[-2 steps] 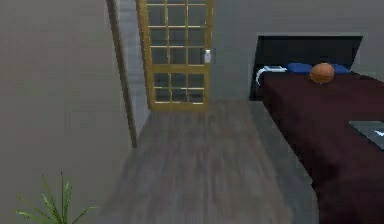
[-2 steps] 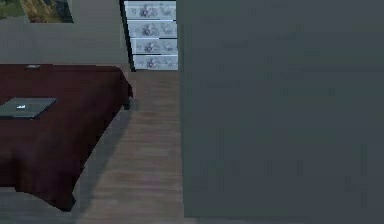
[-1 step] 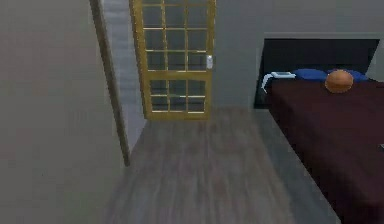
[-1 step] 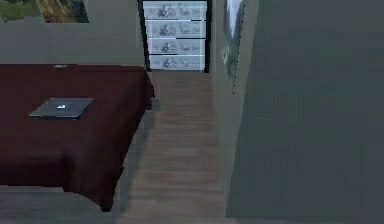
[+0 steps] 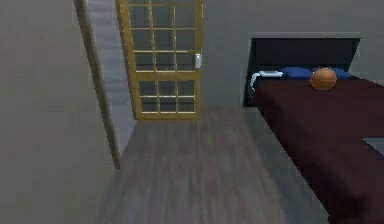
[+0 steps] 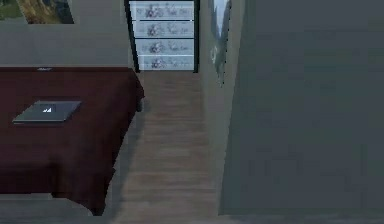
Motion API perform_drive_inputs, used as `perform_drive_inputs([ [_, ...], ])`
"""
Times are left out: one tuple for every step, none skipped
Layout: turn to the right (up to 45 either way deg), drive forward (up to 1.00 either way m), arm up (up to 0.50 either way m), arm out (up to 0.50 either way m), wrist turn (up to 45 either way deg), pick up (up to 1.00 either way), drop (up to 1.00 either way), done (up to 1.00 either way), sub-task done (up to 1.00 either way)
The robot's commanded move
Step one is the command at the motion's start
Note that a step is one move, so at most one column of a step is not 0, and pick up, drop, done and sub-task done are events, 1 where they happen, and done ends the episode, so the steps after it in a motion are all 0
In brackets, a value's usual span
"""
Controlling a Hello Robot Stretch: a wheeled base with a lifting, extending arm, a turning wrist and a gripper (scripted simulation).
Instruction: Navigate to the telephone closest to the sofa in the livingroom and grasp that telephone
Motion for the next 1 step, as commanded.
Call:
perform_drive_inputs([
  [0.0,0.45,0.00,0.00,0.0,0.00,0.00,0.00,0.00],
])
